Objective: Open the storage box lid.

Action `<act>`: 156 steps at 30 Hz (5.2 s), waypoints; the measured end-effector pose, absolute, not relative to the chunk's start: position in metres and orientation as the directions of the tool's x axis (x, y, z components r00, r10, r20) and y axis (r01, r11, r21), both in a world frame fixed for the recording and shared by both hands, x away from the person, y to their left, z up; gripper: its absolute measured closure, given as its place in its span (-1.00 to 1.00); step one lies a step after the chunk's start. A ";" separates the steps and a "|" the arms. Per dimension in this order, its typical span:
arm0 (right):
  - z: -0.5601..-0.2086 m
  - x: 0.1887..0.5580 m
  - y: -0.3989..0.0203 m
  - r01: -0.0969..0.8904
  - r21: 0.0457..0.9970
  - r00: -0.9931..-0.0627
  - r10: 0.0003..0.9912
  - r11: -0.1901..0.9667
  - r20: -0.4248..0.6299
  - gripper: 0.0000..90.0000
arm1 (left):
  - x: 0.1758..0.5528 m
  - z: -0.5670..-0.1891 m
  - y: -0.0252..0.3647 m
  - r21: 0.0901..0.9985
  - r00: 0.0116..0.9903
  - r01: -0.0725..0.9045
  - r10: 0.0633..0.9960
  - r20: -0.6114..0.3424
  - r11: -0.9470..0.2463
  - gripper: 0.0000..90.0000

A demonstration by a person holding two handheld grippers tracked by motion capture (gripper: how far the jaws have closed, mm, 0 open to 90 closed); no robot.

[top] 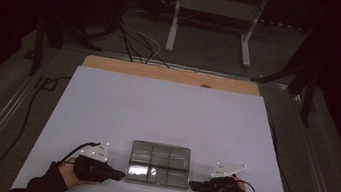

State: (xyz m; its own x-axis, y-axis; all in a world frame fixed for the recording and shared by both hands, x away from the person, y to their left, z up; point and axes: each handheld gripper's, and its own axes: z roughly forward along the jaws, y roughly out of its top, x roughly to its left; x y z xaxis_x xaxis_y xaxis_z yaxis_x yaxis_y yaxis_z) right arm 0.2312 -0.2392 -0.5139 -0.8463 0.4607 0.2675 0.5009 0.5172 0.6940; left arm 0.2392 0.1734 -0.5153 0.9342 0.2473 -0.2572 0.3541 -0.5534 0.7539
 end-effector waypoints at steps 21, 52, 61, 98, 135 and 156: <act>-0.507 0.230 -0.240 0.497 0.729 -0.846 0.452 0.471 0.284 1.00 | 0.239 -0.513 0.171 0.760 0.933 0.354 0.256 -0.251 -0.546 1.00; -0.499 0.234 -0.245 0.517 0.777 -0.817 0.476 0.358 0.324 0.62 | 0.242 -0.502 0.169 0.823 0.928 0.347 0.291 -0.232 -0.450 0.98; -0.501 0.236 -0.245 0.517 0.791 -0.796 0.523 0.326 0.305 -0.15 | 0.244 -0.499 0.170 0.834 0.928 0.339 0.300 -0.221 -0.436 0.98; -0.498 0.269 -0.236 0.393 0.830 -0.814 0.570 0.395 0.114 0.31 | 0.253 -0.484 0.170 0.865 0.916 0.339 0.339 -0.214 -0.369 0.98; -0.497 0.278 -0.228 0.409 0.814 -0.821 0.556 0.411 0.132 0.49 | 0.267 -0.511 0.173 0.906 0.897 0.129 0.438 0.067 -0.402 0.31; -0.493 0.283 -0.227 0.423 0.830 -0.798 0.583 0.364 0.152 0.59 | 0.276 -0.508 0.164 0.923 0.882 0.149 0.469 0.038 -0.355 0.65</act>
State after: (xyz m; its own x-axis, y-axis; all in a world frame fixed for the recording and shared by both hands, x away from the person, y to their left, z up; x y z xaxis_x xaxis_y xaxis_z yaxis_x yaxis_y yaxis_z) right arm 0.2832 -0.2269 -0.4928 -0.7982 0.5829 0.1517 0.4232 0.3636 0.8299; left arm 0.2763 0.1639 -0.5079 0.8822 0.4692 0.0384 0.1486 -0.3548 0.9231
